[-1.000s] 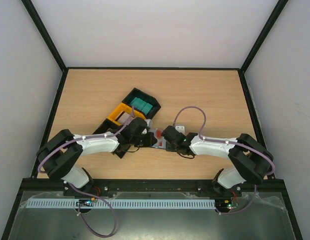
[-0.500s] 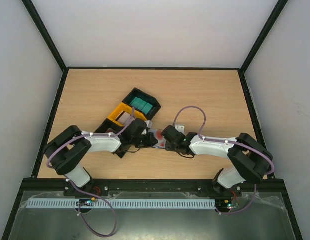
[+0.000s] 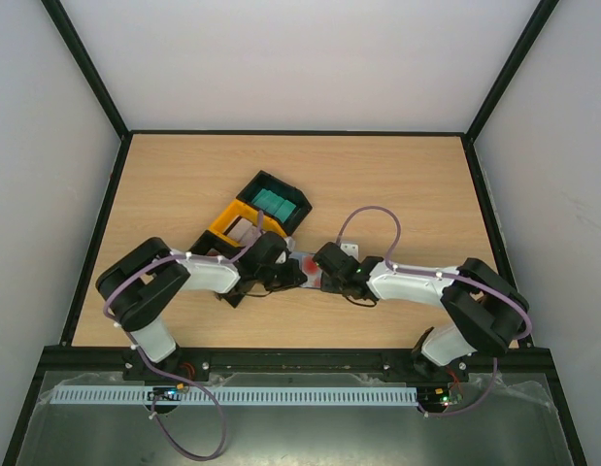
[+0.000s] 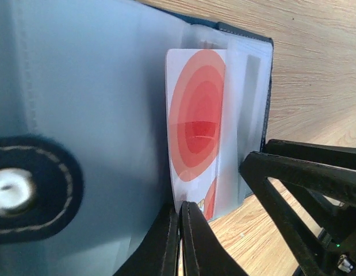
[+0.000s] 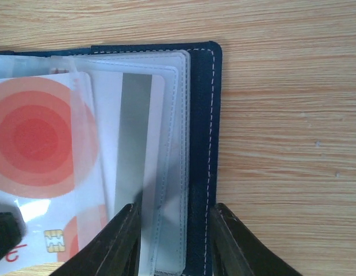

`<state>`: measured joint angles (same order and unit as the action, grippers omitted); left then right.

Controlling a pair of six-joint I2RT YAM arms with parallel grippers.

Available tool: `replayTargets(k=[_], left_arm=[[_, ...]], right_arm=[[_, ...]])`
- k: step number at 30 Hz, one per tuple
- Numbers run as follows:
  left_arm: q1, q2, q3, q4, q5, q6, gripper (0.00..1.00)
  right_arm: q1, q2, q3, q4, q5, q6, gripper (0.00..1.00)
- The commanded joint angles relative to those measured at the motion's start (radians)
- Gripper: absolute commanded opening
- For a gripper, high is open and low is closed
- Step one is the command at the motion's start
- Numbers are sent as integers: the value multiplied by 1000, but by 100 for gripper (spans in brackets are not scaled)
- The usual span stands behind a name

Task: Put the credit cards into the card holder
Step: Insert the credit card into the card holder.

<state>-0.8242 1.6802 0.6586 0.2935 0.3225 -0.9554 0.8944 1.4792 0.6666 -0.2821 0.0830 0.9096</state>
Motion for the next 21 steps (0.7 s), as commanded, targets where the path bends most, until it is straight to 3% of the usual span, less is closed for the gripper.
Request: replayTargets(k=[1,13,21], left_arm=[[-4,52,17,-74,16,14,3],[-12,79,78,-135,14,84,9],[-29,105,138,-179,-2,121,13]], right_arm=[[-18,-2,8,24,-82,29,33],[-98,-133,-19,57,-16,78,47],[-123,-81,-61,115,-94,79,49]])
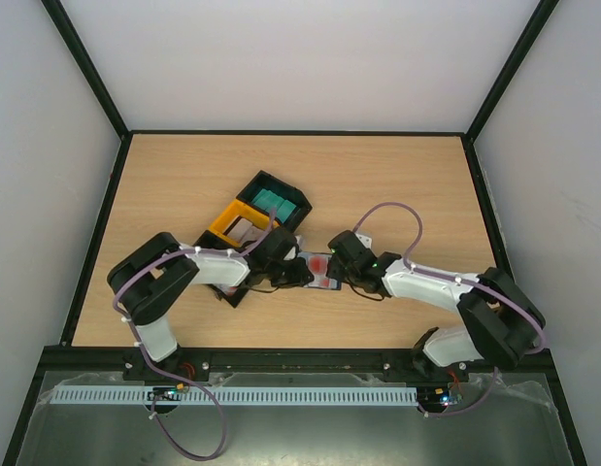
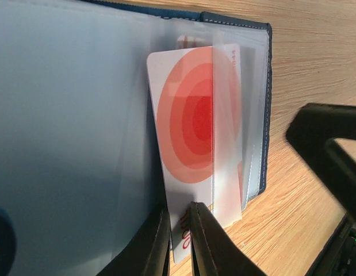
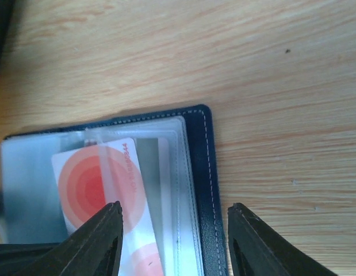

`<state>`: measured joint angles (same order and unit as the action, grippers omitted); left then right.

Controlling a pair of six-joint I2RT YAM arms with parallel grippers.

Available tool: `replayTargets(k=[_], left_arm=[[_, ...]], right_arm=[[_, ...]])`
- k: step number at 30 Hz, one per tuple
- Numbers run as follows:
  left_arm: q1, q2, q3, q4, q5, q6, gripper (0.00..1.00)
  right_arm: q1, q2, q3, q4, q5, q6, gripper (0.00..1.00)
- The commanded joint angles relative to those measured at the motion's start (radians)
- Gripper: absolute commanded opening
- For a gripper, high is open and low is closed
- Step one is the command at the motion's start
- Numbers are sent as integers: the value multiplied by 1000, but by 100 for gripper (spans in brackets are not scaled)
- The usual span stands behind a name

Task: Put the credit cards into the card holder
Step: Insert the credit card into the card holder.

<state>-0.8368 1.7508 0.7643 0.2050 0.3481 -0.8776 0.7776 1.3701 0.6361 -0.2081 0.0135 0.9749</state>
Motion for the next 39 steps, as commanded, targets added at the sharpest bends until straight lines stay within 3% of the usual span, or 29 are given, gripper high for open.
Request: replayTargets(k=[1,18,29,39], left_arm=[[-20,38,43,-102,-32,51,13],[-39,105,158,-197,-25,230,13],[-45,90,188,-257,-35,216,23],[-89,81,213,-315,-99,234,23]], right_arm=[[-7,35,-35,54,-36,14,49],[-47,79,-72,196,-188,-41,45],[-51,-87,-75,80,-17,-52,46],[-51,-154,-152,55,-3,-13,46]])
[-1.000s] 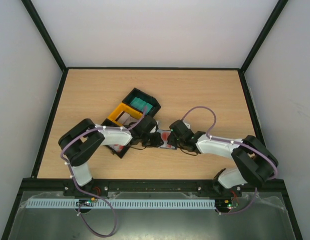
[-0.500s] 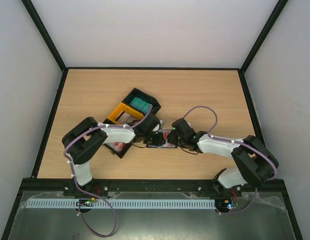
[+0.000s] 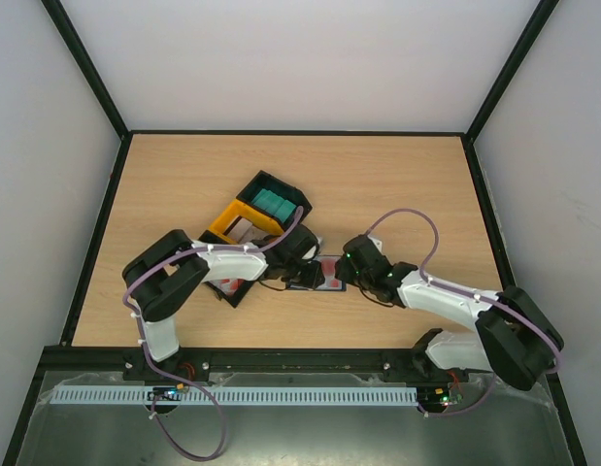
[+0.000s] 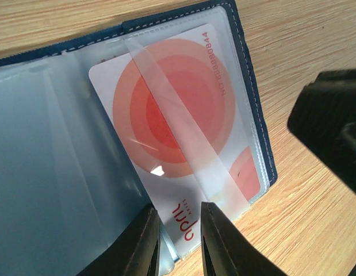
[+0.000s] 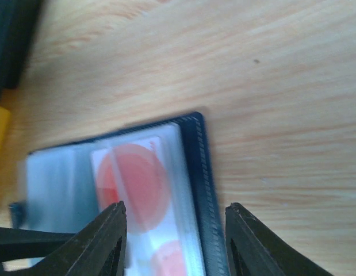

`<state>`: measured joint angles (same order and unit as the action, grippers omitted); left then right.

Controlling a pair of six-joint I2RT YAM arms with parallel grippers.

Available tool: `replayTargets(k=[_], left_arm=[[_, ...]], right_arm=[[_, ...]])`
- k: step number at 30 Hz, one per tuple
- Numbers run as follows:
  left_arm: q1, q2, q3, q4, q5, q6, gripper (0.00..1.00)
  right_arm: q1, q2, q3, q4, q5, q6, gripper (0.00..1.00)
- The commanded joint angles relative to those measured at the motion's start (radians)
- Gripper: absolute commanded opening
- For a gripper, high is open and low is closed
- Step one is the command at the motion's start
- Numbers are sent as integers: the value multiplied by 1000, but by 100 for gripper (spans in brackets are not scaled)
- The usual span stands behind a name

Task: Put the credit cards into the card holder
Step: Insert the credit card into the card holder.

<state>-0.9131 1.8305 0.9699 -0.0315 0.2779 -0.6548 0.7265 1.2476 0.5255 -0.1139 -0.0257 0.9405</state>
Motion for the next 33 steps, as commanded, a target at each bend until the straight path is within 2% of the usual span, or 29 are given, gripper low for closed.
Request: replayTargets(k=[1,6,13,17,20,23,28,33], left_arm=[[-12,7,13,-78,-27,10,23],[-22,-3,40,-101,-48,16,26],[-45,-106,63,-226,-187,15,42],[-51,-206,50,-276,-261,-8,50],[-52,-293,28,-292,-325,-39,62],[-53,-380,0,-294,-371,-69,68],[-52,-478,-48,-270,-359,-81,72],[-50,-482,-68,-245,-332,-82,76]], right_arm=[[0,-39,-51,-36,34,25,46],[0,-57,-67,-39,32,32,46],[0,-140,-51,-100,41,27,52],[1,-218,-48,-163,36,12,55],[0,-266,-52,-219,16,-6,58],[0,-319,-61,-263,-9,-31,60],[2,-344,-52,-304,-5,-60,61],[7,-299,-18,-304,11,-74,62]])
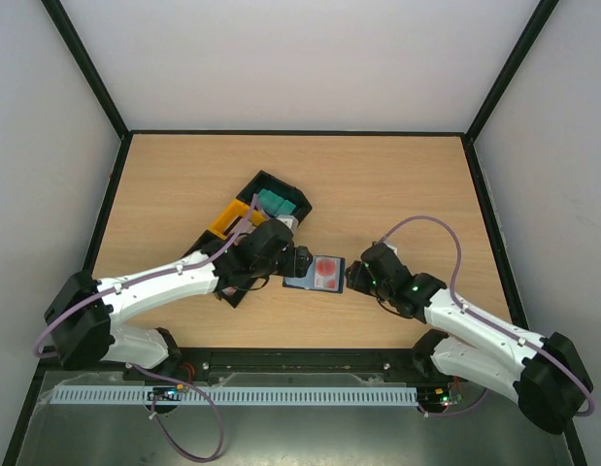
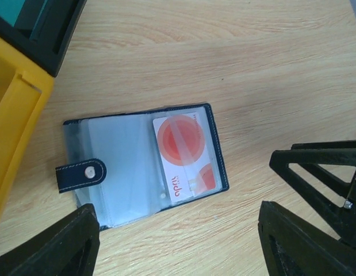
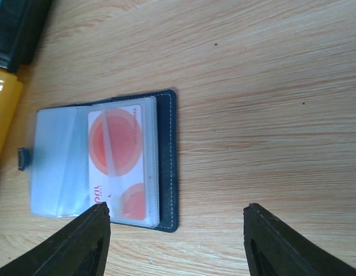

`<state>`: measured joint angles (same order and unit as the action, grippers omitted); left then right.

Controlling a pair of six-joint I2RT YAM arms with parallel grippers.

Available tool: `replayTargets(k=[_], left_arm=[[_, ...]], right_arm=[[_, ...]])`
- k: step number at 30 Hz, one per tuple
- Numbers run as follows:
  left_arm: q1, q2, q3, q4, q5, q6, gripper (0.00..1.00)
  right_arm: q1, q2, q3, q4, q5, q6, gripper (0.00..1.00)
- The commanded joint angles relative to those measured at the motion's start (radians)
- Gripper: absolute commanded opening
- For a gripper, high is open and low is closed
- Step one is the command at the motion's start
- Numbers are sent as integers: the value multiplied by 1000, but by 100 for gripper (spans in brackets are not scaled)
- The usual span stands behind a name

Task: Put the credit cards into the card holder
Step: Insert the credit card into the card holder, then turn over the card slot in the card holder.

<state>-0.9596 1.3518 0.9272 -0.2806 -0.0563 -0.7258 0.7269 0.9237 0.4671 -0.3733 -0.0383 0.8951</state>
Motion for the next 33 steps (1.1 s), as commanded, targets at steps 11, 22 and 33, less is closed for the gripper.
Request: replayTargets(k=[11,22,33], left_arm=[[46,24,-151,149,89,-85,44],[94,189,-160,265,155,-88,46],[97,292,-101,248,168,-2,39]], right_arm=[[138,315,188,-7,122,-36,62],[150,328,143,73,215,113,61],[136,251,91,45,316,122,63]])
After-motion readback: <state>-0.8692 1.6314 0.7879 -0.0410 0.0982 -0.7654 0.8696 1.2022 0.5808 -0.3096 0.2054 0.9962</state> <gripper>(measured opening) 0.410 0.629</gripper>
